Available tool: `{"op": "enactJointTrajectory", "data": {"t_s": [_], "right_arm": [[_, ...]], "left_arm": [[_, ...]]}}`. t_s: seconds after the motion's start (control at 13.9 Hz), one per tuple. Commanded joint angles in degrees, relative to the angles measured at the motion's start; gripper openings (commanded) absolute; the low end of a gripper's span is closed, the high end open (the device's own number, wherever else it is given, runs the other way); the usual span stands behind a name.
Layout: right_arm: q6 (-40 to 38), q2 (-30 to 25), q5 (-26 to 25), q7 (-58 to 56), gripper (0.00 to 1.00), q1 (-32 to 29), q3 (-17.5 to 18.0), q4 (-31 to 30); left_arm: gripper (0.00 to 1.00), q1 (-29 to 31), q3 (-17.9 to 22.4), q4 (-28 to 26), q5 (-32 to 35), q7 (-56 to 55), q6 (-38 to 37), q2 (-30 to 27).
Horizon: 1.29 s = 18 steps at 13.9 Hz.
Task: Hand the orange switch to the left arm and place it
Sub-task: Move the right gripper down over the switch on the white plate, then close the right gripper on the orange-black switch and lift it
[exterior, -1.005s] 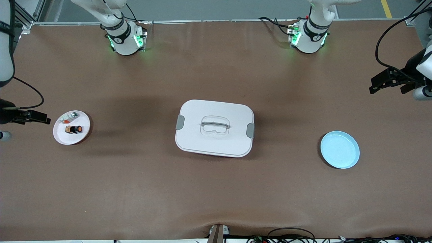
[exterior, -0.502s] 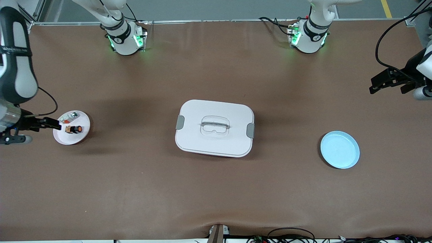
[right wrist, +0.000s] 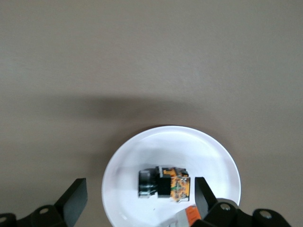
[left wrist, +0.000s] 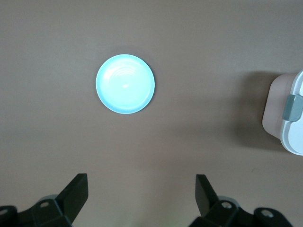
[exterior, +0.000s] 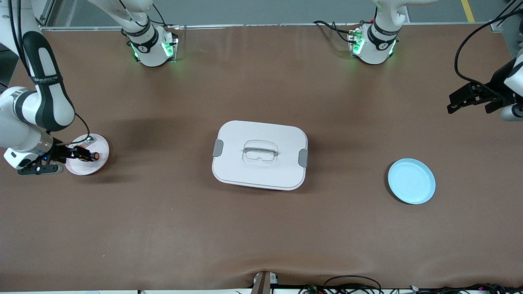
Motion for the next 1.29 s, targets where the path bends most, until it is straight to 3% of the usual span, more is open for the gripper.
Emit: {"op": "enactJointTrajectory", "data": {"t_s": [0.0, 1.22], "right_arm": [[1.04, 1.54, -0.21, -0.77, 1.0, -2.09, 0.7, 0.32], [2.88, 5.41, 0.06, -1.65, 1.0, -4.03, 1.14, -2.5]], "left_arm": [[1.0, -0.01, -0.15, 1.3, 1.03, 0.71, -1.24, 0.29], [1.0, -0.09, -0.15, 1.39, 0.67, 0.62, -1.24, 0.11]]}}
